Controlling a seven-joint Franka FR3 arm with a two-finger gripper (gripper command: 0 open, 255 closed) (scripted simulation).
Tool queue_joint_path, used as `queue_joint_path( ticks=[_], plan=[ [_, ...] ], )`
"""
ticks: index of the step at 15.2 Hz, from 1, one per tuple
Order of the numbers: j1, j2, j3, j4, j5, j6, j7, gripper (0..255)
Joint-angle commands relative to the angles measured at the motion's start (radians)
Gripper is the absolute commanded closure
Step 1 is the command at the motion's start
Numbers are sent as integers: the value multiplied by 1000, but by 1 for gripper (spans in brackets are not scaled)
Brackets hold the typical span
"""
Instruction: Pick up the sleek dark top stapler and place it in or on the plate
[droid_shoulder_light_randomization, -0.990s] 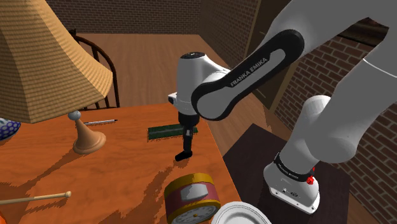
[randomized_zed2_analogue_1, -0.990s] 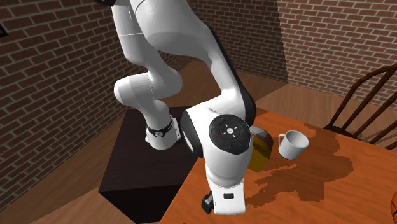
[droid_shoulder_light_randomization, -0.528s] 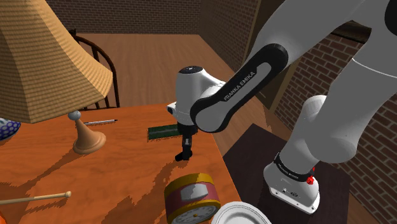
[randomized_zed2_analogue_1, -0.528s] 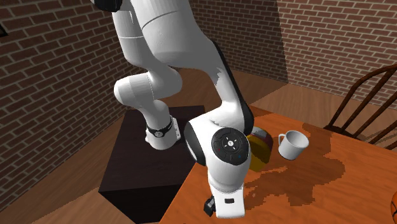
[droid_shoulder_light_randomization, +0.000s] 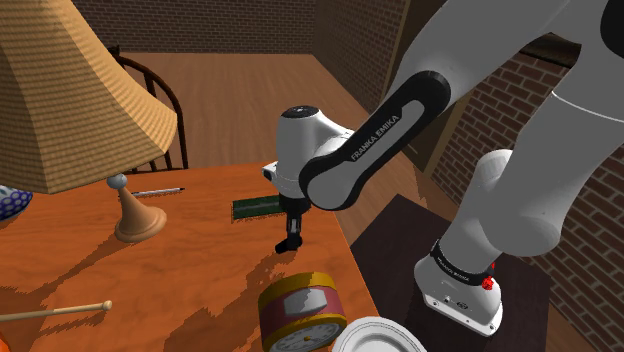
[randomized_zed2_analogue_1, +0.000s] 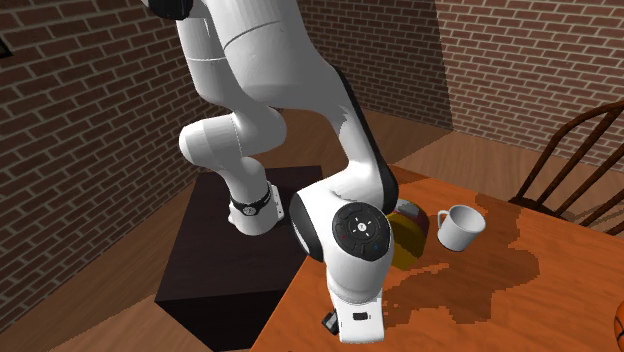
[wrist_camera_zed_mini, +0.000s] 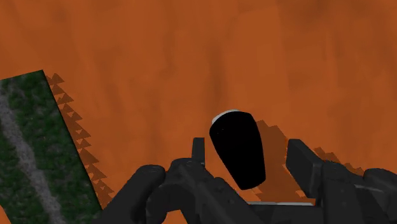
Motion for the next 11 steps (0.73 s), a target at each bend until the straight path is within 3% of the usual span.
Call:
queue_joint_path(
  ticks=[1, 9, 10, 11],
  plan=[
    [0, 0, 0, 0, 0, 0, 0, 255],
    [0, 0, 0, 0, 0, 0, 0, 255],
    [0, 0, 0, 0, 0, 0, 0, 0],
    [1, 41, 21, 91, -123, -111, 62, 0]
  ],
)
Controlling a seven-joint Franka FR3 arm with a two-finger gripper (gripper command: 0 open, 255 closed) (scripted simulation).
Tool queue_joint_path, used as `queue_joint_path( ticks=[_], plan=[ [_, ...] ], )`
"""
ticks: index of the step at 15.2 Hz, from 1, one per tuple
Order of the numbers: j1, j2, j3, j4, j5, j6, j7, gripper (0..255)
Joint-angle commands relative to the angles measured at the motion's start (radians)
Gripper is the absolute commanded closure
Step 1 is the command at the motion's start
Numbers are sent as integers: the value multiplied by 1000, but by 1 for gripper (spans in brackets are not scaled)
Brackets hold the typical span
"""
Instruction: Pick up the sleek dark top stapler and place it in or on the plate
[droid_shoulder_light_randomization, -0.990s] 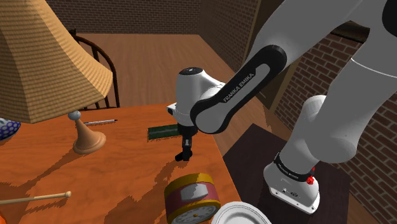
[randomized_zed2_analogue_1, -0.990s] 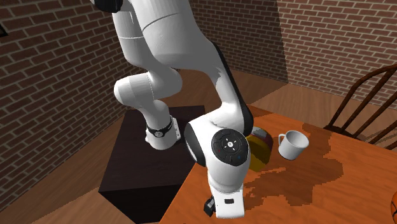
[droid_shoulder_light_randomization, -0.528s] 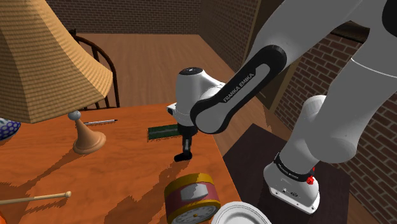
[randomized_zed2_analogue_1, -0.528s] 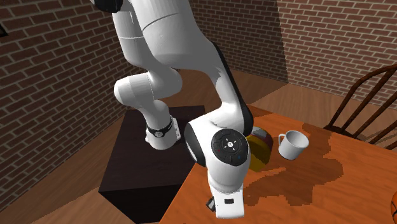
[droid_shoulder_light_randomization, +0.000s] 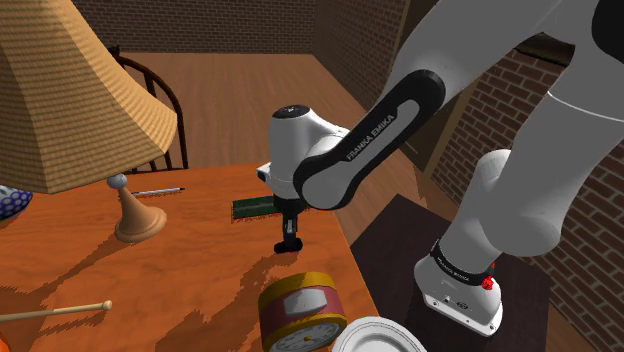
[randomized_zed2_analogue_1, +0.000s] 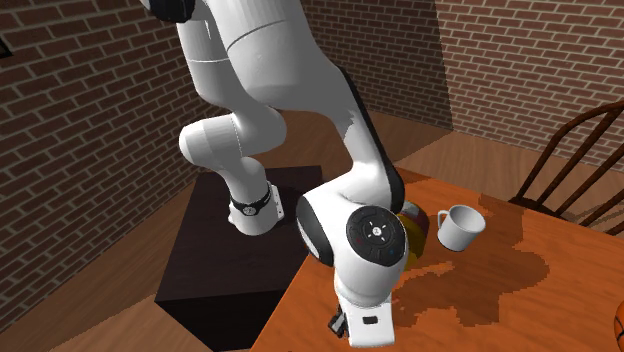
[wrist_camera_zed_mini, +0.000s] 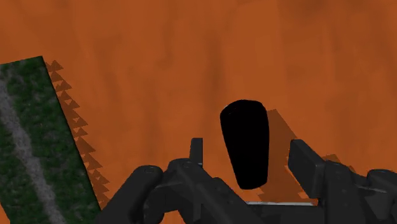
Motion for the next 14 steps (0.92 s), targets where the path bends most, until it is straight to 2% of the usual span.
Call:
queue_joint_path(
  ticks=[1, 9, 14],
  plan=[
    [13, 67, 33, 143, -179, -183, 78, 0],
    [21, 149, 20, 114, -224, -78, 109, 0],
    [21, 149, 20, 114, -224, -78, 109, 0]
  ],
)
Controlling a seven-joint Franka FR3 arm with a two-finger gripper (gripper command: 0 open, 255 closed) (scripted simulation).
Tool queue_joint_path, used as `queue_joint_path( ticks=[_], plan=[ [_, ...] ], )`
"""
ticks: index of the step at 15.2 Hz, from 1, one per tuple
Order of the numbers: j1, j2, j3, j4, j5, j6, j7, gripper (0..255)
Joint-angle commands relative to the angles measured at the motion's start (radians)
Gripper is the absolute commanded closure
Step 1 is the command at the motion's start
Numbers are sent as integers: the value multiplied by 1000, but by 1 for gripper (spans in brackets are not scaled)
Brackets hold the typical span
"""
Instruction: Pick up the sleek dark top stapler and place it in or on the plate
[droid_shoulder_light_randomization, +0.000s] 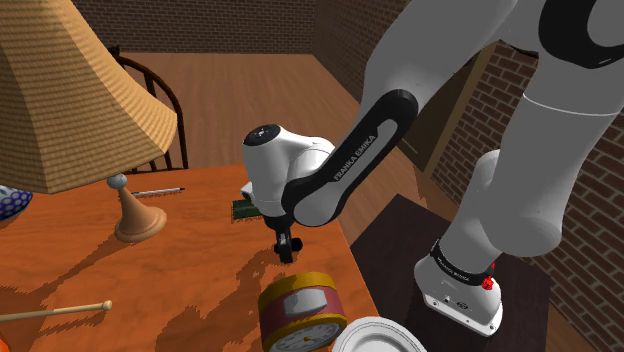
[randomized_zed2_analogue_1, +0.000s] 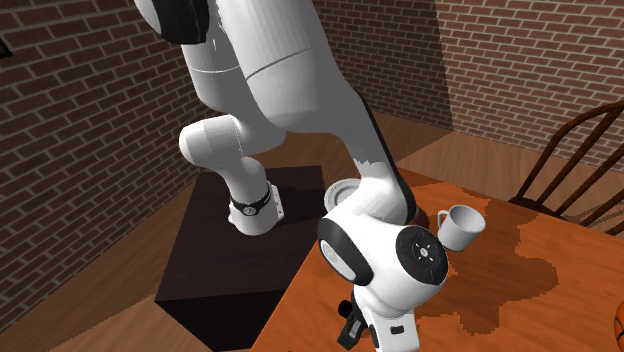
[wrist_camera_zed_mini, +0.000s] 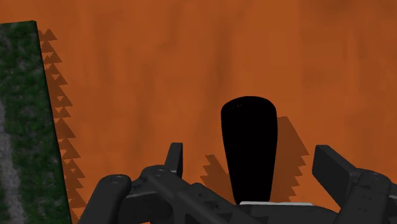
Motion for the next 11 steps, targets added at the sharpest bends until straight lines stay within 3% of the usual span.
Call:
queue_joint_path(
  ticks=[1, 3, 4, 11],
  plan=[
    [0, 1, 0, 0, -1, 1, 0, 0],
    [0, 1, 0, 0, -1, 1, 0, 0],
    [0, 1, 0, 0, -1, 1, 0, 255],
    [0, 1, 0, 0, 0, 1, 0, 255]
  ],
)
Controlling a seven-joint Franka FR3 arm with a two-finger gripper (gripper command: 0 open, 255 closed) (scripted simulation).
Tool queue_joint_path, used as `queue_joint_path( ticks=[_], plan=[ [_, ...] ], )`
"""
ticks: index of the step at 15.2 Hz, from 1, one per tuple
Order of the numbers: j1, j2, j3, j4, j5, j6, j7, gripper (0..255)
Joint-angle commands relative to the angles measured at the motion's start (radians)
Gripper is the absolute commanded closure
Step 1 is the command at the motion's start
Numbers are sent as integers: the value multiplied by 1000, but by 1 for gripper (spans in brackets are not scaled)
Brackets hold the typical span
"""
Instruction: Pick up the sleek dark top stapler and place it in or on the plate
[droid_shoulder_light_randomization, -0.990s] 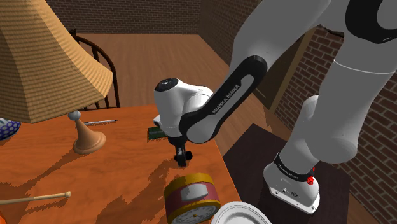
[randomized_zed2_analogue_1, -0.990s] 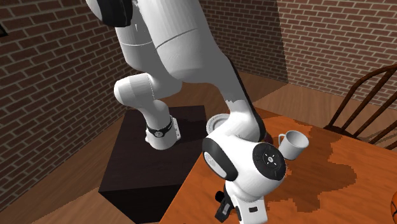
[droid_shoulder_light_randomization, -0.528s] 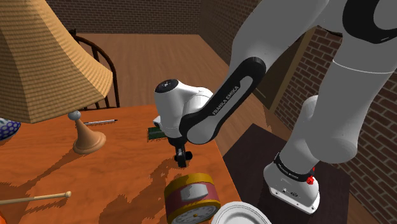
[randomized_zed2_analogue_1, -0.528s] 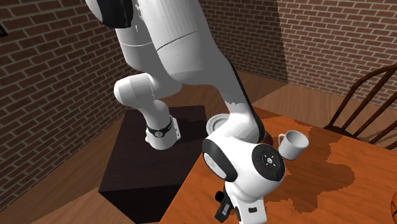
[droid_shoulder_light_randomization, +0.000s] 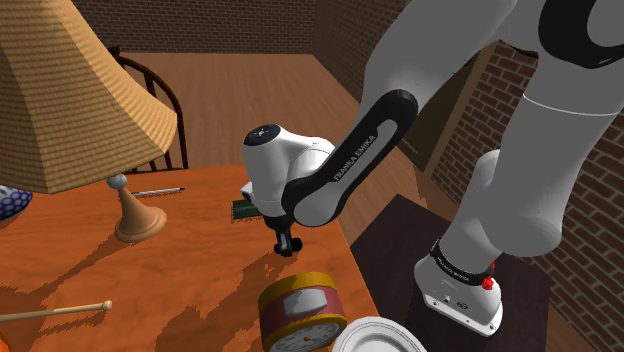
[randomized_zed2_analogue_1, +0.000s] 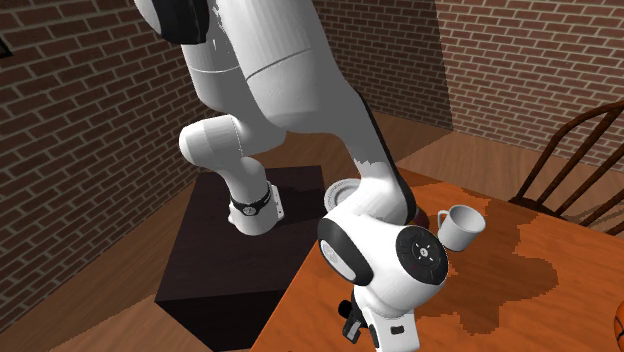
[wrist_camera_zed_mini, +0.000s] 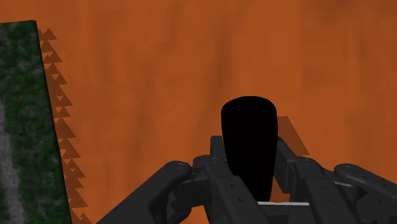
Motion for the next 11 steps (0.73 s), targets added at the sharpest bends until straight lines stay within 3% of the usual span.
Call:
queue_joint_path(
  ticks=[1, 11],
  plan=[
    [0, 0, 0, 0, 0, 0, 0, 255],
    [-3, -114, 8, 18, 56, -126, -42, 255]
  ],
)
